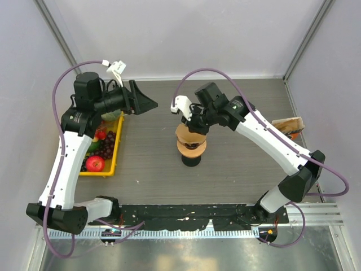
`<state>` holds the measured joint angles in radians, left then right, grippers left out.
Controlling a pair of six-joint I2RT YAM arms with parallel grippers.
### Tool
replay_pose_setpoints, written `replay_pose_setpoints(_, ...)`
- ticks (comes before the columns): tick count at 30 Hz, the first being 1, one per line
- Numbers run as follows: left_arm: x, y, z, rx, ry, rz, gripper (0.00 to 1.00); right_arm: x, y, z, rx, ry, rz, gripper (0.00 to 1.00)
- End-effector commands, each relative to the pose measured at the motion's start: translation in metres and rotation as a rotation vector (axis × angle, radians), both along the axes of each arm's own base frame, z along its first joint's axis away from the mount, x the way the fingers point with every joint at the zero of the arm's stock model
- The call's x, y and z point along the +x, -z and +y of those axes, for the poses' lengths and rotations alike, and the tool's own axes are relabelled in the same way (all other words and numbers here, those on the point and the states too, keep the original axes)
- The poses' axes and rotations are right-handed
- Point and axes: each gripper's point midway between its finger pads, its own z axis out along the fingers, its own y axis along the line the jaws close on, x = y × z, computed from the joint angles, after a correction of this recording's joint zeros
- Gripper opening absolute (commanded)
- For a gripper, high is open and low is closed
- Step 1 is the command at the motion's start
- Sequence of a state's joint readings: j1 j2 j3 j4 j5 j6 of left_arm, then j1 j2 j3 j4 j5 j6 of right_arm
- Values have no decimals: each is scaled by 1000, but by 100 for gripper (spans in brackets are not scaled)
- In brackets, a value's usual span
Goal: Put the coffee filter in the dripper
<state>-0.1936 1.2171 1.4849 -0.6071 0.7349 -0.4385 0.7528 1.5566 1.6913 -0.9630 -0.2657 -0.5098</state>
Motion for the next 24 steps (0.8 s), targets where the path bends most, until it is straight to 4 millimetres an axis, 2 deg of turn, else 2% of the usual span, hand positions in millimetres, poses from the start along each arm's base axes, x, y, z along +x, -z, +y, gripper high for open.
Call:
replay_pose_setpoints(1,-7,-26,5,-23,-15,-104,70,2,13,4,-22,-45,-45,8)
replay_pose_setpoints(8,-9,-24,10,-10,-26,-98,71,-1,47,9,-60,-75,-22,7)
replay_pose_setpoints(13,-12,-25,12,-7,-36,-101,72,6,59,15,-60,-74,-39,7)
replay_pose_setpoints(24,-20,-18,15,6,-39,-93,72,-2,80,17,-90,-122,23,7)
